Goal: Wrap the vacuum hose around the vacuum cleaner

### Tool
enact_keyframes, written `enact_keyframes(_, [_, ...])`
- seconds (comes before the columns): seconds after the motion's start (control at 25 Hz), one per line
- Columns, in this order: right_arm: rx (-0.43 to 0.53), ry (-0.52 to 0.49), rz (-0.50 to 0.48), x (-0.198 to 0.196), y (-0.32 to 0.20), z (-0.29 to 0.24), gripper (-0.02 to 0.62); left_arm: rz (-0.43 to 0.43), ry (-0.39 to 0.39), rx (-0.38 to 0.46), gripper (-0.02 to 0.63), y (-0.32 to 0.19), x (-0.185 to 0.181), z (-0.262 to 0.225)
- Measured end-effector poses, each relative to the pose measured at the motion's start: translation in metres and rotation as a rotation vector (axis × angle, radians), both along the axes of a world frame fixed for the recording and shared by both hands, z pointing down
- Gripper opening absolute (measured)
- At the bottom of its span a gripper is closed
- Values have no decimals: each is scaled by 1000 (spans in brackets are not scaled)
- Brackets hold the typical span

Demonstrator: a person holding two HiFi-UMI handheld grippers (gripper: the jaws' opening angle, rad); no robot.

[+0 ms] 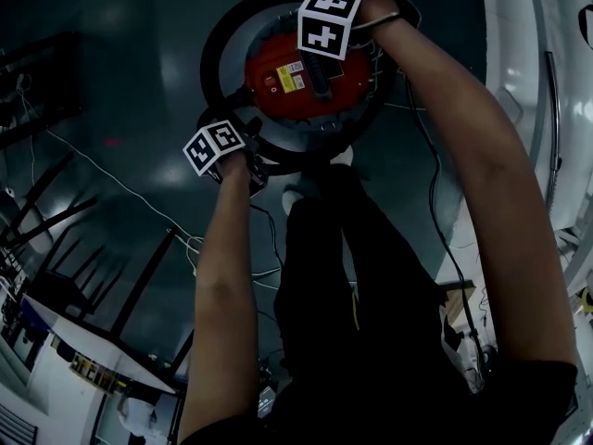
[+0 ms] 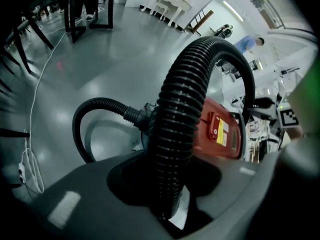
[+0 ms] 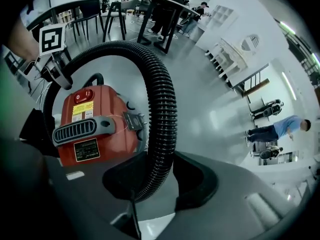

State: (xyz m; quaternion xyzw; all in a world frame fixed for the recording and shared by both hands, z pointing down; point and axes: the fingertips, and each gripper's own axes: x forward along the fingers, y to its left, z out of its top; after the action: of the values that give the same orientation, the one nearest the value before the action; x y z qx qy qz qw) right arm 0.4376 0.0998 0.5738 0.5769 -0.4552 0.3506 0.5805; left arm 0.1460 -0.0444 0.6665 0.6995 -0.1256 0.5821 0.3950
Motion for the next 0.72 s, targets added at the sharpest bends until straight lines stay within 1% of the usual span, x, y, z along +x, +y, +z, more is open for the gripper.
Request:
enact_keyframes(0.16, [-18, 12, -18, -3, -9, 6, 164, -6, -11, -27, 155, 9, -10, 7])
enact_keyframes(0.28, [-32, 20, -28, -8, -12, 10, 163, -30, -24, -59, 153, 20, -21, 14])
enact_keyframes(0.4, [-41, 41, -30, -7, -17, 14, 163, -49, -12, -77, 152, 25, -19, 19])
enact_keyframes(0.6, [-75, 82, -36, -8, -21, 22, 164, -131, -16, -143, 152, 36, -18, 33])
enact_keyframes(0.72, [-92, 106, -52, -7, -24, 31, 167, -163, -26, -148, 152, 32, -17, 44])
